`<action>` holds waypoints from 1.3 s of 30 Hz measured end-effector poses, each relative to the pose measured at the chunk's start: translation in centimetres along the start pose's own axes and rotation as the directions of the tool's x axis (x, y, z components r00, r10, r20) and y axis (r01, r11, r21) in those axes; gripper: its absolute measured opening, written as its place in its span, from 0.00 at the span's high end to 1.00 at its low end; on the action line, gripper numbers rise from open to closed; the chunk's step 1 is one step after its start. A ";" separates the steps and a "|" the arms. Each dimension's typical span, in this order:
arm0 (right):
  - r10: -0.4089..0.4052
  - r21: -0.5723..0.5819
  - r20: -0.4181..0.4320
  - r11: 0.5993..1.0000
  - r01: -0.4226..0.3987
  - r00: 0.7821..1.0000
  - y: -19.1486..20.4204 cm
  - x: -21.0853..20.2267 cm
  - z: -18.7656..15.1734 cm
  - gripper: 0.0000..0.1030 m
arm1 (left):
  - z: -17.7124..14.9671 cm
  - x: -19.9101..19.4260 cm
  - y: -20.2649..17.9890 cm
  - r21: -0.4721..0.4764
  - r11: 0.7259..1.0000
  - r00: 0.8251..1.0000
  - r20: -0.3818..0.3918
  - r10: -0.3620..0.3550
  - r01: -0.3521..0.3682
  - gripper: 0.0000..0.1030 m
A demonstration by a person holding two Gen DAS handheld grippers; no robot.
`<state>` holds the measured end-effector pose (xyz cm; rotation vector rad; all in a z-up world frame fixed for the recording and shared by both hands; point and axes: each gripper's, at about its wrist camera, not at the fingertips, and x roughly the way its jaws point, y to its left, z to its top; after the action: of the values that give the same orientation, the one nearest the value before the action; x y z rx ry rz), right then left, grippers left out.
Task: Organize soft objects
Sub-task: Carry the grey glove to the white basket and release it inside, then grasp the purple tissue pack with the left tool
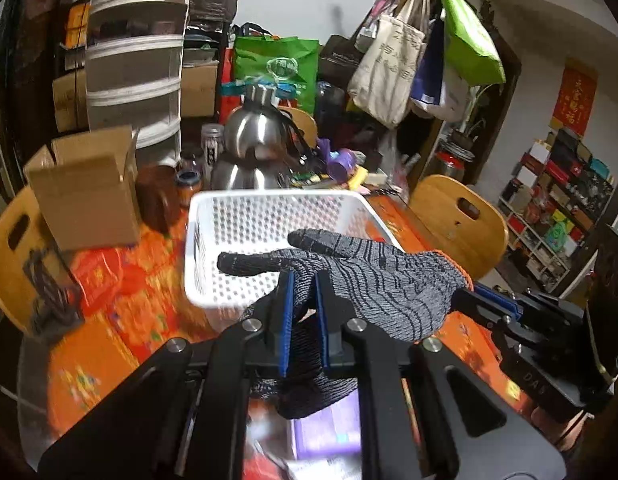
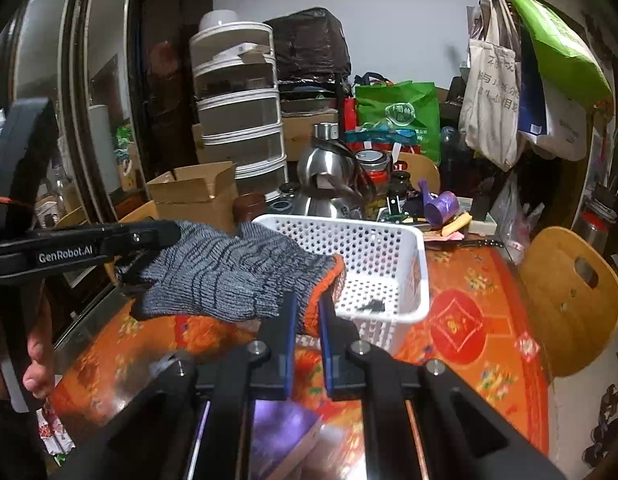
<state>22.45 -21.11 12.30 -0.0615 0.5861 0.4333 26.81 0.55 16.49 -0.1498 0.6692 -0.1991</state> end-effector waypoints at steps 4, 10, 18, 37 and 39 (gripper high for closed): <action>-0.050 -0.013 -0.027 0.999 0.049 0.998 -1.0 3.3 2.1 0.91 | 3.5 3.2 -0.1 0.017 0.999 0.999 -0.021 0.042 -0.041 0.90; -0.094 -0.009 -0.080 0.996 0.094 0.992 -3.2 8.8 3.6 0.91 | 6.4 9.9 0.2 0.040 0.995 0.993 -0.068 0.093 -0.091 0.90; -0.101 0.002 -0.110 0.995 0.102 0.989 -5.2 13.2 3.0 0.90 | 6.1 16.6 1.6 0.009 0.993 0.986 -0.122 0.115 -0.115 0.86; -0.109 0.097 -0.143 0.988 0.123 0.984 -7.2 10.7 -2.1 0.30 | -1.0 12.2 3.7 0.021 0.991 0.984 -0.116 0.136 -0.134 0.22; -0.087 0.101 -0.122 0.990 0.099 0.989 -6.5 8.9 -3.1 0.30 | -2.6 9.7 3.8 0.019 0.993 0.988 -0.100 0.121 -0.120 0.20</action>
<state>30.13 -24.21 4.37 -0.0125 0.7186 0.3082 33.16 1.77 7.91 -0.0864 0.7753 -0.0950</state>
